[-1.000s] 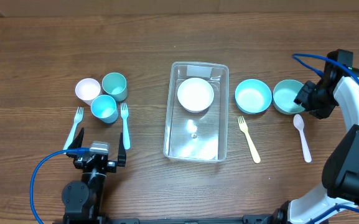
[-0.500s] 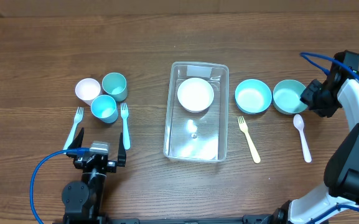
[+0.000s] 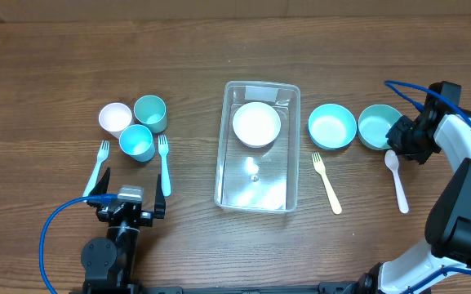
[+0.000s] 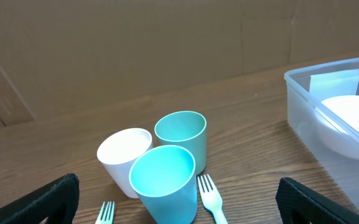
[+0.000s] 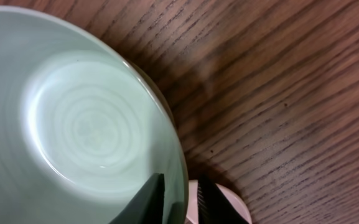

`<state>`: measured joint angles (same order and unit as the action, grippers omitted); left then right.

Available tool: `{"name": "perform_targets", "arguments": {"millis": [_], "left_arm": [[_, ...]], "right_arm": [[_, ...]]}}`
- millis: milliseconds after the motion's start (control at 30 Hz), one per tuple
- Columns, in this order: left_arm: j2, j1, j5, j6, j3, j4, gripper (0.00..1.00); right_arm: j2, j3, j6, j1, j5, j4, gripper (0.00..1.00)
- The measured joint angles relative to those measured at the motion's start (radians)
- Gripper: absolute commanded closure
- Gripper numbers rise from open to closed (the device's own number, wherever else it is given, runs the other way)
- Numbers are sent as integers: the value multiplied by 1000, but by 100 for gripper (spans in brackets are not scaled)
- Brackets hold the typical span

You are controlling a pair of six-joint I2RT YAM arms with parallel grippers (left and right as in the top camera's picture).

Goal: Pack container
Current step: 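Release the pink bowl and move the right gripper to the green bowl, then grasp the green bowl rim and place it into the container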

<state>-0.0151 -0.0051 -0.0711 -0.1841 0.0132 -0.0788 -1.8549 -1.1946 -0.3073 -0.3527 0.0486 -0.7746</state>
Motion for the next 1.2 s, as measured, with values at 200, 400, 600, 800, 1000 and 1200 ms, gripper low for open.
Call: {"name": "perform_targets", "arguments": {"millis": [200,400,600,800,1000,1200], "left_arm": [[0,0,0,0,0,0,0],[0,0,0,0,0,0,0],[0,0,0,0,0,0,0],[0,0,0,0,0,0,0],[0,0,0,0,0,0,0],[0,0,0,0,0,0,0]], "right_arm": [[0,0,-4,0,0,-15,96],[-2,-61,11,0,5,-98,96],[-2,-238,24,0,-12,-250,96],[5,-444,68,18,-23,-427,96],[41,-485,125,176,-26,-473,96],[106,-485,138,420,-29,-481,96]]}}
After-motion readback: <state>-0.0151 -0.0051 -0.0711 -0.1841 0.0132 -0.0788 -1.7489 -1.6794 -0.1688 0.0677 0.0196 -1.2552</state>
